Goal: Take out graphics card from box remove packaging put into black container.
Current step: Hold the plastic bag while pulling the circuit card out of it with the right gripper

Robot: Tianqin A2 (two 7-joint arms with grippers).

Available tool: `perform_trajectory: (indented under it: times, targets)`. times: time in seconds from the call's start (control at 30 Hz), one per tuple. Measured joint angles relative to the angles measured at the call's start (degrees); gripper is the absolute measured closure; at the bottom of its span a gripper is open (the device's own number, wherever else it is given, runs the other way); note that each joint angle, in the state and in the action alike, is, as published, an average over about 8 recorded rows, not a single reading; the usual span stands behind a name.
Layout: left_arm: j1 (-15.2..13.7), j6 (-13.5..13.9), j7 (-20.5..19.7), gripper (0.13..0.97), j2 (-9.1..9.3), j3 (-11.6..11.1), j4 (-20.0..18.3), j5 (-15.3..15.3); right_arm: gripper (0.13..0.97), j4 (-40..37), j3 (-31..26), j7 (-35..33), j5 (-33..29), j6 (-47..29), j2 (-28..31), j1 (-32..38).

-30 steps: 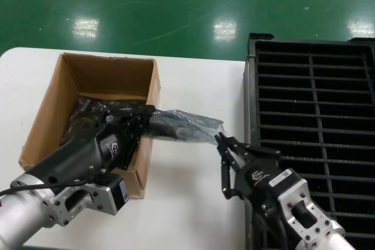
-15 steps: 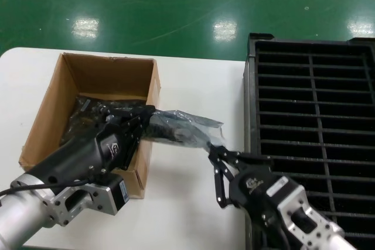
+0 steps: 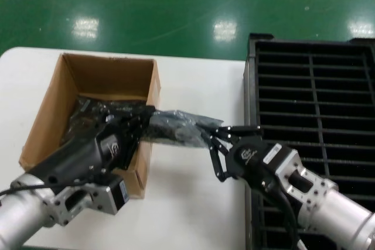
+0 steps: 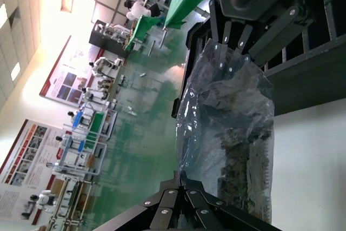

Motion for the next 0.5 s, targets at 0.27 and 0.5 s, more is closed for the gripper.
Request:
perform_trajectory:
  times: [0.27, 0.5]
  targets:
    - [0.0, 0.0, 0.0, 0.957, 0.0, 0.0, 0.0, 0.0, 0.96, -4.87, -4.01, 9.79, -7.62, -9.46, 1.55, 8.16]
    - [0.0, 0.0, 0.0, 0.957, 0.0, 0.0, 0.0, 0.0, 0.96, -9.6, -3.66, 18.13, -15.75, -16.5, 0.23, 12.05]
